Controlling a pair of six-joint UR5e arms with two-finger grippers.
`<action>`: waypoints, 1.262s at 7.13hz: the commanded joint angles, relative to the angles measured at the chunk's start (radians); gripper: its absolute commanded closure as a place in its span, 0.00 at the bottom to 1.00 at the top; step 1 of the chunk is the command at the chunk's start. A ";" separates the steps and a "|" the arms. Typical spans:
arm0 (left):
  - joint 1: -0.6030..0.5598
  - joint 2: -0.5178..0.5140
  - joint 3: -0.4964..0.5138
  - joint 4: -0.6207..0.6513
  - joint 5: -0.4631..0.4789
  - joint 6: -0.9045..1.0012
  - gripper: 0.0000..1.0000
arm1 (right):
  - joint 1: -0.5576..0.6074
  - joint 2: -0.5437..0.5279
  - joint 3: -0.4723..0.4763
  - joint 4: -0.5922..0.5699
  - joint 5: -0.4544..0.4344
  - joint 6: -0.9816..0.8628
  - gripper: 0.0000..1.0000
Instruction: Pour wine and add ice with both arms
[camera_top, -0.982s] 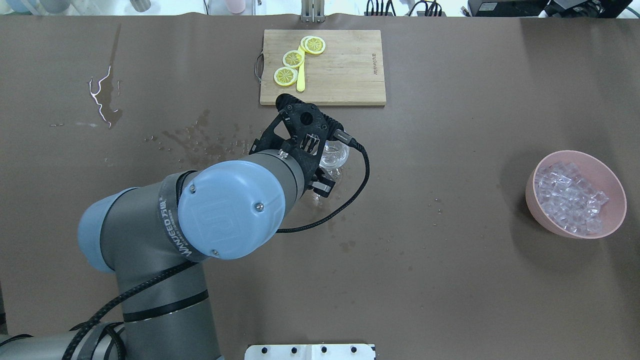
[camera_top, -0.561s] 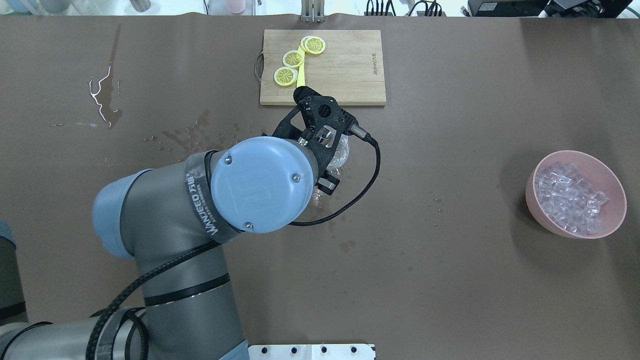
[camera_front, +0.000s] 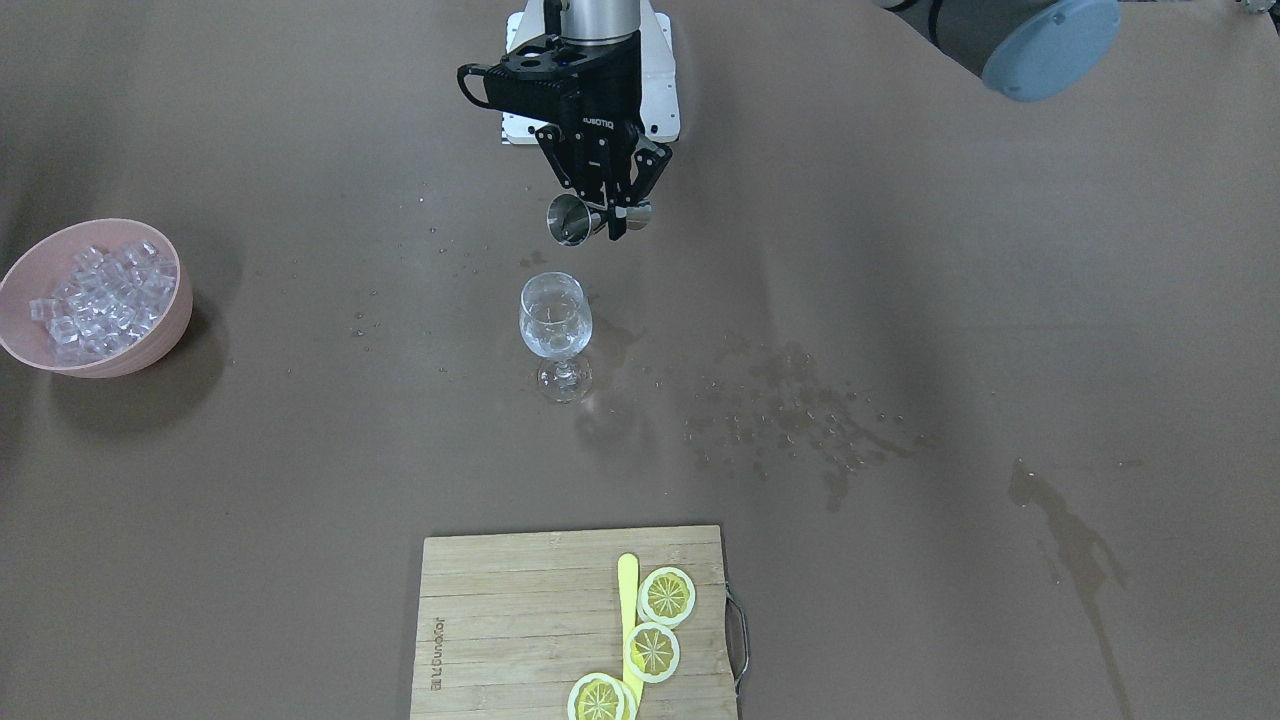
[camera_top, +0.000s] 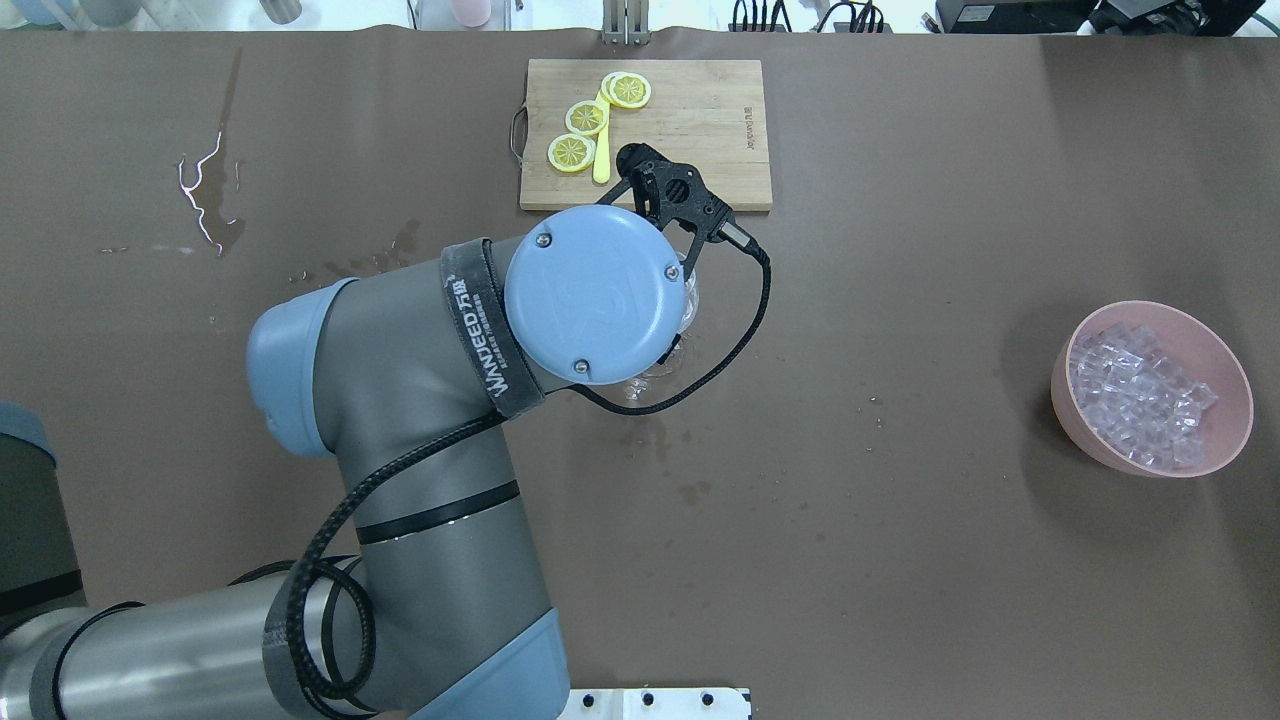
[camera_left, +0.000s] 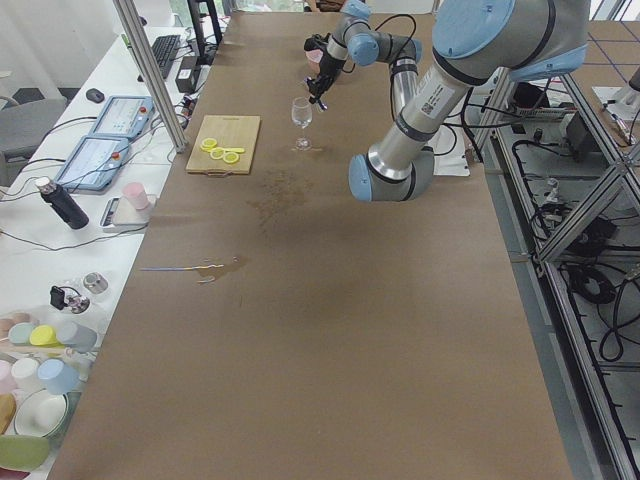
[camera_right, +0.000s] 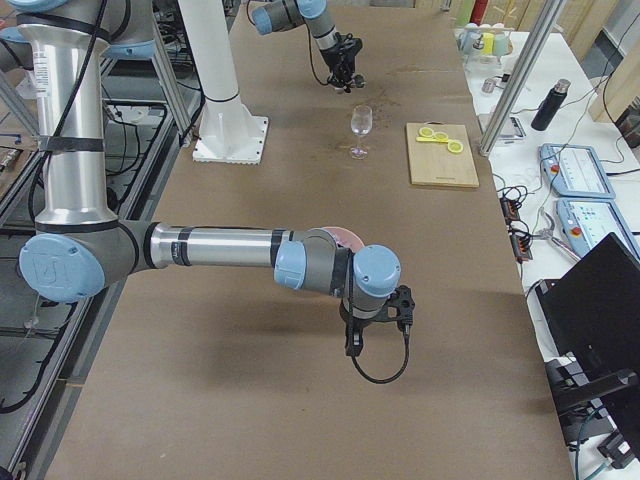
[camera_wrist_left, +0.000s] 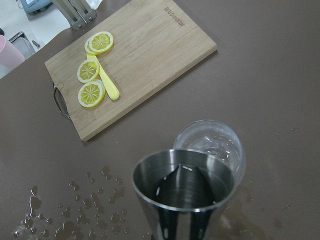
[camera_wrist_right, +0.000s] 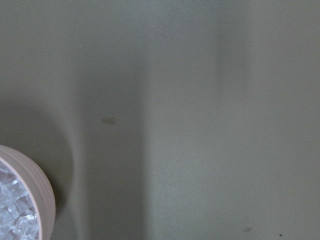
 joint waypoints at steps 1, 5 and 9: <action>-0.001 -0.003 0.013 0.034 -0.002 0.034 1.00 | 0.000 0.005 -0.001 0.003 0.000 0.000 0.00; -0.001 -0.092 0.019 0.236 0.000 0.087 1.00 | 0.000 0.014 0.020 0.007 -0.002 -0.002 0.00; 0.001 -0.185 0.076 0.400 0.007 0.098 1.00 | 0.000 0.014 0.028 0.021 -0.002 0.000 0.00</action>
